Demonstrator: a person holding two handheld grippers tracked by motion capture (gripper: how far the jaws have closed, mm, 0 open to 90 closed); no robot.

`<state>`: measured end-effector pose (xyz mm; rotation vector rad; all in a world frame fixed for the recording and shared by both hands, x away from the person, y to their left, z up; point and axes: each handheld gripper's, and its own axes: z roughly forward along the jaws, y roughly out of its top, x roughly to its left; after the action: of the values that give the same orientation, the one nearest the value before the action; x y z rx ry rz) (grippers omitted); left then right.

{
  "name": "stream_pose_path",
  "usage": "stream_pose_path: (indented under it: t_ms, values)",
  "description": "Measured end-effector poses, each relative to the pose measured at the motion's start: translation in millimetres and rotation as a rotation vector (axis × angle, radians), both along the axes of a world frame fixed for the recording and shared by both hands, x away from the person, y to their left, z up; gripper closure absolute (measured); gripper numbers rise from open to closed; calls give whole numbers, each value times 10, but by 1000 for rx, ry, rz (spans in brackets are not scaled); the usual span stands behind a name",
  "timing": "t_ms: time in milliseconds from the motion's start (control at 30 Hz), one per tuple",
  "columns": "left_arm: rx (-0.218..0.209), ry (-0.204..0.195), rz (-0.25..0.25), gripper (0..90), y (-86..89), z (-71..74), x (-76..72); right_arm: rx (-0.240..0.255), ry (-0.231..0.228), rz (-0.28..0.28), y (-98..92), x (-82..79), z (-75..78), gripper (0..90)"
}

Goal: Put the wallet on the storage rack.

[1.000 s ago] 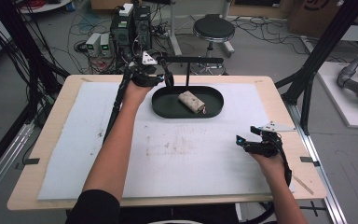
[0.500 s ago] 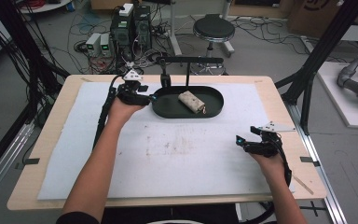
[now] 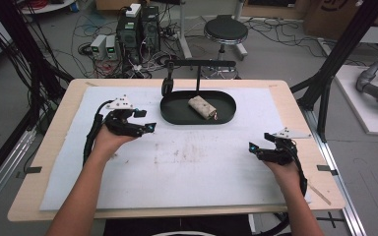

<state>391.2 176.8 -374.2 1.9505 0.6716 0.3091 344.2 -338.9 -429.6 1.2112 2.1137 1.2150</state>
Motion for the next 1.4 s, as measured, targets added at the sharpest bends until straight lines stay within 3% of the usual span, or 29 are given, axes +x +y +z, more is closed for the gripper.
stream_pose_path:
  t_ms: [267, 467, 633, 967, 1400]
  values:
    - [-22, -5, 8, 234, 143, -184, -274, 2, 0, -4, -9, -11, 5, 194]
    - [-35, 3, 21, 201, 242, -215, -351, -4, 0, 2, 7, -16, 5, 193]
    - [-14, 1, 37, 200, 300, -274, -450, -5, -7, 5, -6, -19, 7, 193]
    - [-1, 9, 57, 177, 334, -371, -489, 1, 4, -11, -41, 9, -12, 193]
    - [-10, 16, 85, 149, 419, -380, -461, -7, -1, -9, -46, 7, -11, 193]
